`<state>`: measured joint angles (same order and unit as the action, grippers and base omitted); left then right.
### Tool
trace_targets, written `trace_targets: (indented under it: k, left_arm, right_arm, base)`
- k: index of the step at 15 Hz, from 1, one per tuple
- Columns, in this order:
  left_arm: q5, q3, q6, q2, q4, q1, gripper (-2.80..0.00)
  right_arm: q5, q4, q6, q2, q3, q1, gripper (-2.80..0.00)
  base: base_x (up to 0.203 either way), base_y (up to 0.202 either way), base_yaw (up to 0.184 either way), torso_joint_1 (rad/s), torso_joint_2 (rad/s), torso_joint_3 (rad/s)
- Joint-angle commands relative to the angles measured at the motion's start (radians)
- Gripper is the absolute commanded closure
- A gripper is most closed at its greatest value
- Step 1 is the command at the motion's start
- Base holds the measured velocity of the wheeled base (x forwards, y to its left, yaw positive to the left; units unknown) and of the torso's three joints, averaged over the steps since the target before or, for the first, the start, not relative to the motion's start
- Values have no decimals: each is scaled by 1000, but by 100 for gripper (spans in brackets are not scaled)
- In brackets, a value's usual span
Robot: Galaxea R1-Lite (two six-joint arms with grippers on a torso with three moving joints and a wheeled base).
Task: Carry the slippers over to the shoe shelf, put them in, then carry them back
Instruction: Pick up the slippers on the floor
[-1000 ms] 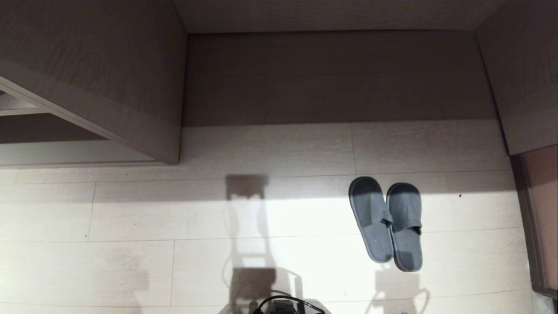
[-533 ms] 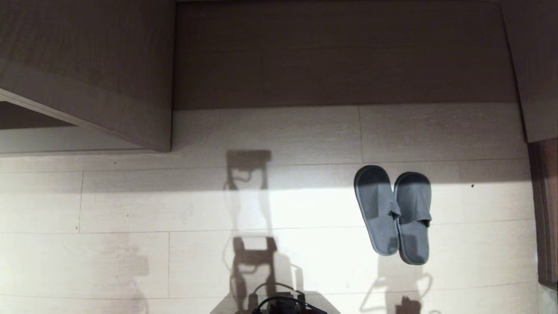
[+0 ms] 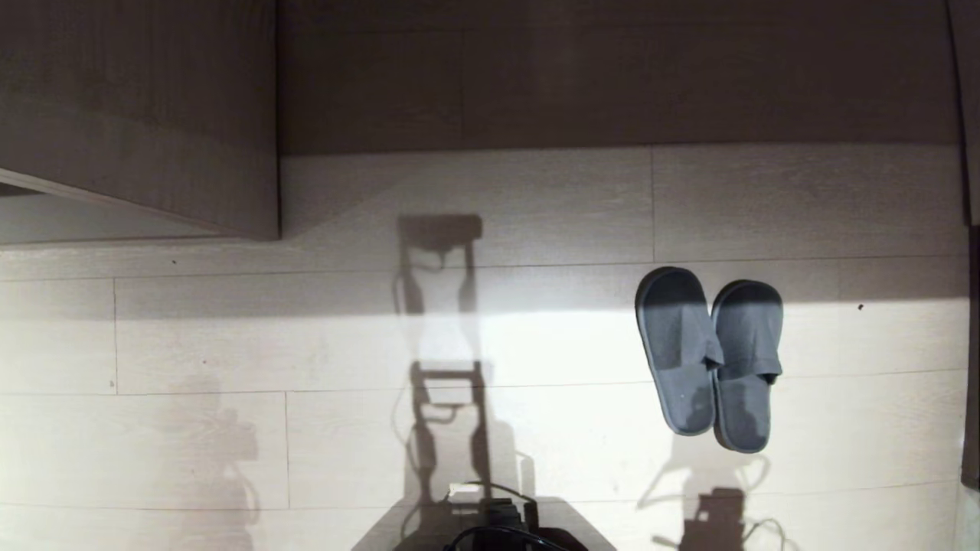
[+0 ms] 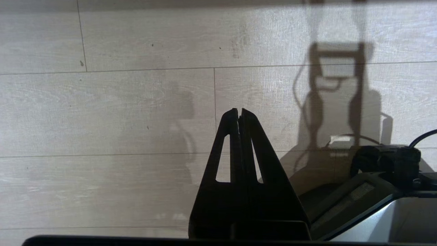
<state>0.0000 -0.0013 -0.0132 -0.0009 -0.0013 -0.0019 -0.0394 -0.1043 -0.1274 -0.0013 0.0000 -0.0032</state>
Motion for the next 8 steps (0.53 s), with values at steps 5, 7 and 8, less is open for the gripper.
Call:
trace_targets:
  k: [5, 7, 8]
  left_arm:
    - [0, 0, -1, -1, 0, 0, 0]
    - [0, 0, -1, -1, 0, 0, 0]
    - [0, 0, -1, -1, 0, 0, 0]
  right_arm:
    - [-1, 0, 0, 0, 0, 0, 0]
    - [-1, 0, -1, 0, 0, 0, 0]
    - [-1, 0, -1, 0, 0, 0, 0]
  base:
    - [0, 0, 0, 2, 2, -195]
    - [0, 0, 0, 2, 2, -201]
    - [0, 0, 0, 6, -3, -189]
